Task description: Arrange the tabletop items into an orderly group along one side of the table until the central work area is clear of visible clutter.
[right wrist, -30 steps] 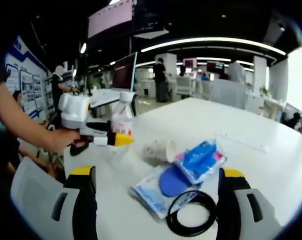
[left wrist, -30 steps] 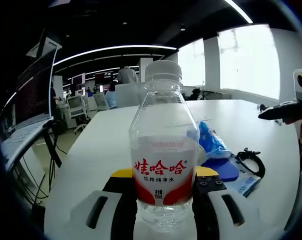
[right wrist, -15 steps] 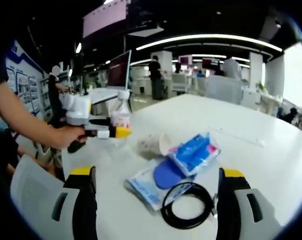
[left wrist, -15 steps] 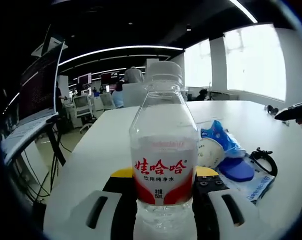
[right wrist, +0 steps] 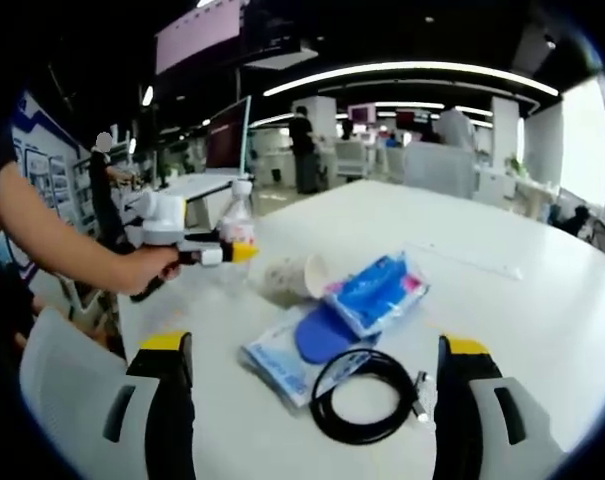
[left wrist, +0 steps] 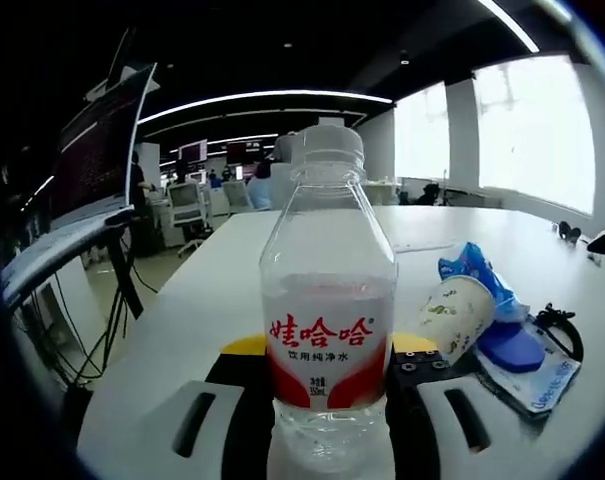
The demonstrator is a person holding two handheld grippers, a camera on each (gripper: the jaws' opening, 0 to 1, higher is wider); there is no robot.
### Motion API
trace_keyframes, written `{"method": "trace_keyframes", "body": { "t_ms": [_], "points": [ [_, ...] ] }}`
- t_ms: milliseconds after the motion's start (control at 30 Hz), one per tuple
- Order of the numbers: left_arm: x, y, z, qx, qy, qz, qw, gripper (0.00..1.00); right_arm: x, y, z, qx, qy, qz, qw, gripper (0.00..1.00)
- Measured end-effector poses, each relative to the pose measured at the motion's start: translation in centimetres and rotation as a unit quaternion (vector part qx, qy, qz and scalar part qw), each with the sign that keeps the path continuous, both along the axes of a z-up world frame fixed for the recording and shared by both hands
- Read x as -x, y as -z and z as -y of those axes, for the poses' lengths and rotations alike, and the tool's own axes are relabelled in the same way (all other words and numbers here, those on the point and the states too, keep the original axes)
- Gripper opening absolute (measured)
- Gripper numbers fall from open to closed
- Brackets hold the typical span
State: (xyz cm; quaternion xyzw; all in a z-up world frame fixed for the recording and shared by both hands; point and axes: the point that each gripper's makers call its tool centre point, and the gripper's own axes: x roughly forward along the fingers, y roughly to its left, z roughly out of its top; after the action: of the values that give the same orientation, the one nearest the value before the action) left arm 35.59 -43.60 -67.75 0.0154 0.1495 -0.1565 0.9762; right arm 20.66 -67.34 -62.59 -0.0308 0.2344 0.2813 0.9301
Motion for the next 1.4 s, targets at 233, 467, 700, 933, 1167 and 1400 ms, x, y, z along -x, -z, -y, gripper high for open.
{"method": "trace_keyframes", "body": {
  "t_ms": [233, 467, 700, 933, 1167, 1400],
  "points": [
    [-0.3, -0.1, 0.0, 0.007, -0.008, 0.006, 0.9999, 0.41, 0.1, 0.4, 0.2, 0.006, -0.001, -0.005, 1.0, 0.99],
    [-0.2, -0.2, -0.1, 0.0, -0.009, 0.017, 0.9998, 0.42, -0.3, 0.1, 0.0, 0.002, -0.002, -0.004, 1.0, 0.99],
    [-0.4, -0.1, -0.2, -0.011, -0.019, 0.018, 0.9996, 0.42, -0.4, 0.4, -0.4, 0.005, -0.009, -0.007, 0.9999, 0.99],
    [-0.3, 0.1, -0.3, -0.012, -0.03, 0.023, 0.9992, 0.42, -0.4, 0.5, -0.5, 0.005, -0.01, -0.009, 0.9999, 0.99],
    [-0.2, 0.1, -0.5, -0.011, -0.037, 0.029, 0.9988, 0.42, -0.4, 0.6, -0.3, 0.004, -0.006, -0.011, 0.9999, 0.99],
    [-0.6, 0.6, -1.1, 0.001, -0.051, 0.026, 0.9984, 0.42, -0.5, 0.7, 0.0, 0.003, -0.002, -0.012, 0.9999, 0.99]
  ]
}}
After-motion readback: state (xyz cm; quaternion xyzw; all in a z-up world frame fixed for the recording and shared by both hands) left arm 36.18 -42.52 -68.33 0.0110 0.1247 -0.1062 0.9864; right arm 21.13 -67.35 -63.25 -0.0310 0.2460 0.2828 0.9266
